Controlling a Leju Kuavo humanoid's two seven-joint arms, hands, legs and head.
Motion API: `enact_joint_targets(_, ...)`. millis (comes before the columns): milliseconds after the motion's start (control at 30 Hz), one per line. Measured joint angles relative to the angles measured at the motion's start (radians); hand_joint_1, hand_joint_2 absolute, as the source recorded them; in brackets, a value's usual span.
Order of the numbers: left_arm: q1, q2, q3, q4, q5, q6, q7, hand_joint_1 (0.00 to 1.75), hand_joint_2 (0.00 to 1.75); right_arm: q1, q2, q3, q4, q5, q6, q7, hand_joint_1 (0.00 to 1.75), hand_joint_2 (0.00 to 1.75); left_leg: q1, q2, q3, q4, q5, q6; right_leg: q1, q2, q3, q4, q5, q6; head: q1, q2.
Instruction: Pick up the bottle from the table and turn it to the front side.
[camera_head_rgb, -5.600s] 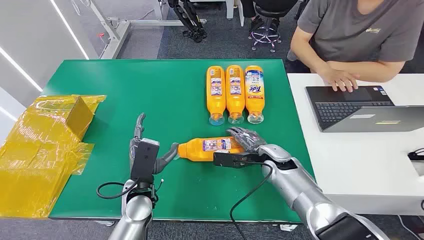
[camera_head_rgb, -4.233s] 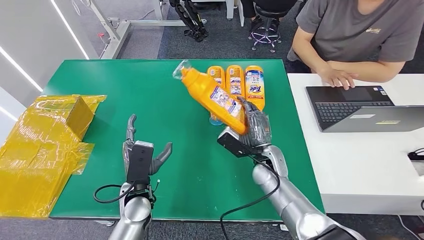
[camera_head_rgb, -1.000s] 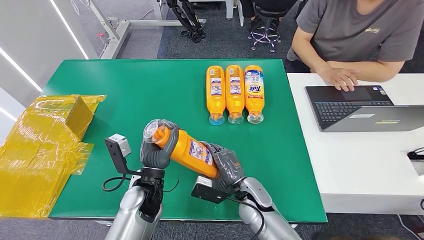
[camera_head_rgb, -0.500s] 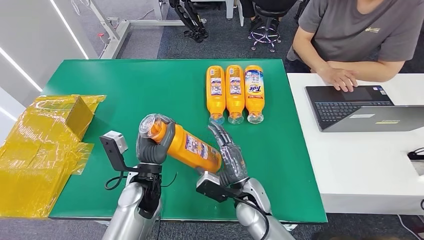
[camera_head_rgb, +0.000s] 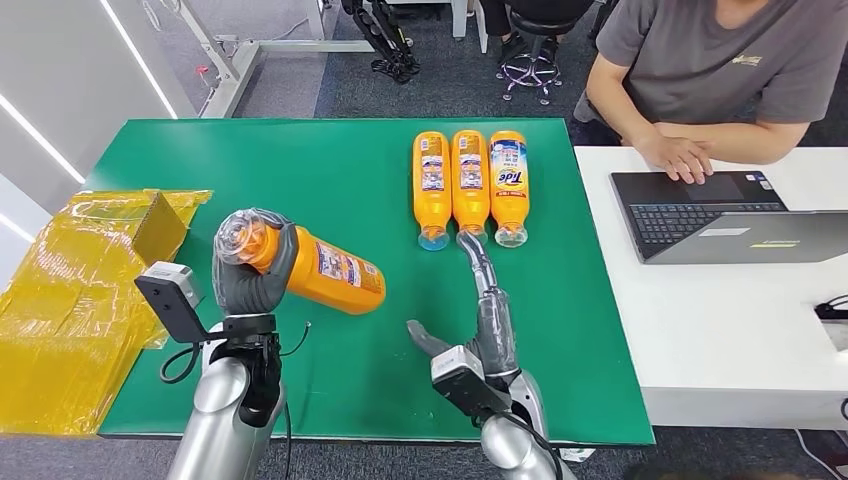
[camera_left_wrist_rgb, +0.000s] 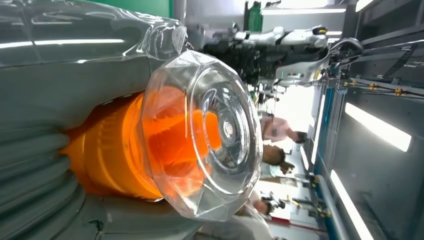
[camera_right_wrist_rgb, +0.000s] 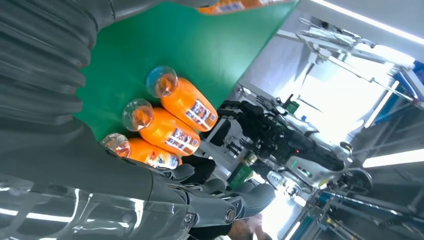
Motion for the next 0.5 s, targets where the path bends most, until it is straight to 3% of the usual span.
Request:
enact_joint_targets(300,-0.001,0.073,0.023,-0.045,-0.226,0.072,0.059,1.75,1.75,0.076,-0.007,-0.008,-0.123,-0.051,-0.032,-0.032,0.00,1.75,0.000,0.000,0.000,0.000,0.000,0.000,0.000,0.000,0.000,0.000,0.000,0.000,0.000,0.000)
enact_joint_targets(500,-0.003,0.160,0.032,-0.047,-0.534,0.214,0.126,1.75,1.75,0.097,-0.008,-0.011,-0.175,-0.063,-0.005,-0.025,0.00,1.75,0.000,0.002,0.000,-0.001,0.000,0.000,0.000,0.001,0.000,0.000,0.000,0.000,0.000,0.000)
